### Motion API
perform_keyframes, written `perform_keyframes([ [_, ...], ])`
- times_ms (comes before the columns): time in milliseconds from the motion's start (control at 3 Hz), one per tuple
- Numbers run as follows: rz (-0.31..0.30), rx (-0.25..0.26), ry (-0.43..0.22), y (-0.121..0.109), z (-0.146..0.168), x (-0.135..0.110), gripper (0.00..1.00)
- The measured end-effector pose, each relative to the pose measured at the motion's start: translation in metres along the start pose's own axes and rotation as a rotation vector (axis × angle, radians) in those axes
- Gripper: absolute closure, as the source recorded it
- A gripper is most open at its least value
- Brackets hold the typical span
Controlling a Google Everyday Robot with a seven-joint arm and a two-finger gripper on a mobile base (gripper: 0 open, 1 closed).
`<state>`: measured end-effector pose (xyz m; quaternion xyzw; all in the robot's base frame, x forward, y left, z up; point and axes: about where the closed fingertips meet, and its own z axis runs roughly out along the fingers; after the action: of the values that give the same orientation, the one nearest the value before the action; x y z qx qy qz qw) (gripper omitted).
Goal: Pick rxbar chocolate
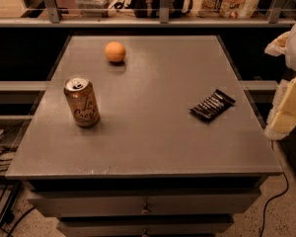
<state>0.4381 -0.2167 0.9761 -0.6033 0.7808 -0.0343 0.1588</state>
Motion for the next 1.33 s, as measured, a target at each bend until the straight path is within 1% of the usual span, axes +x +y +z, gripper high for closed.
perform_keyframes([
  [333,0.000,0.000,0.000,0.000,0.000,0.000,0.00],
  [667,0.005,0.006,-0.037,-0.006,0.001,0.003,0.00],
  [1000,0.060,-0.021,-0.150,-0.018,0.027,0.007,0.00],
  [1333,0.104,-0.124,-0.244,-0.043,0.131,-0.041,0.00],
])
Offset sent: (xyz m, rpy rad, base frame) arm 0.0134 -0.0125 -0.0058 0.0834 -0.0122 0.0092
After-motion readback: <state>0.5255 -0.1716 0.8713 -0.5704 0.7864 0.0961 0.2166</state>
